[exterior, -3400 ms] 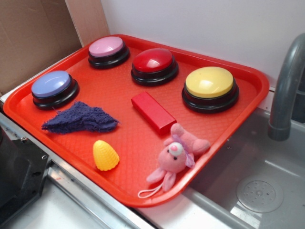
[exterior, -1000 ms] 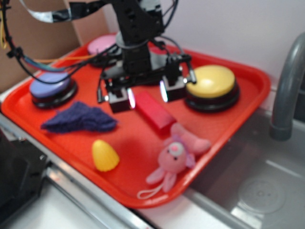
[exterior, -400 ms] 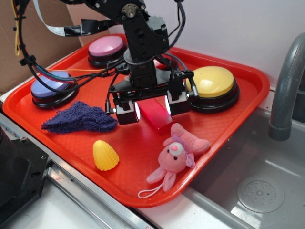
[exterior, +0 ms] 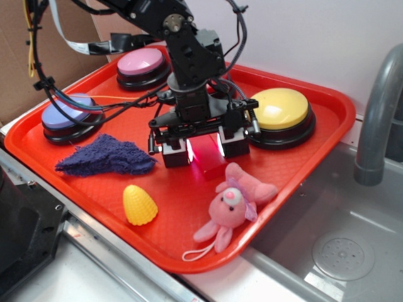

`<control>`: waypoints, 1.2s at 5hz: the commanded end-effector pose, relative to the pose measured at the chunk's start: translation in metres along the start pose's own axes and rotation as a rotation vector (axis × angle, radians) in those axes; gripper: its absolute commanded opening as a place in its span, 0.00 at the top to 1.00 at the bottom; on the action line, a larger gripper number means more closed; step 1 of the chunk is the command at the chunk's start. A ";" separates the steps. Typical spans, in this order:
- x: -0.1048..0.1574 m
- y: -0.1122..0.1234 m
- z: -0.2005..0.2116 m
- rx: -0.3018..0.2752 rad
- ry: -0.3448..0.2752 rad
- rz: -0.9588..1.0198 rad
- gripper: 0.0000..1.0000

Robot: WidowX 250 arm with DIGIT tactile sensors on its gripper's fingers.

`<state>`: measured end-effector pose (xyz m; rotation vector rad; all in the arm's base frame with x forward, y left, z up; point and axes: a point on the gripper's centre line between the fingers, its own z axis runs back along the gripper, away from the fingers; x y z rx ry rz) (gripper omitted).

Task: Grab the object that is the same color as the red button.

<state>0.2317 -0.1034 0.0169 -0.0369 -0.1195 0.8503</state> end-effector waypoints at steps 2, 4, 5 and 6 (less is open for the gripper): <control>0.024 0.003 0.136 -0.267 -0.115 -0.645 1.00; 0.035 0.037 0.211 -0.267 0.043 -1.105 1.00; 0.045 0.058 0.219 -0.227 0.036 -1.093 1.00; 0.043 0.051 0.211 -0.185 0.077 -1.109 1.00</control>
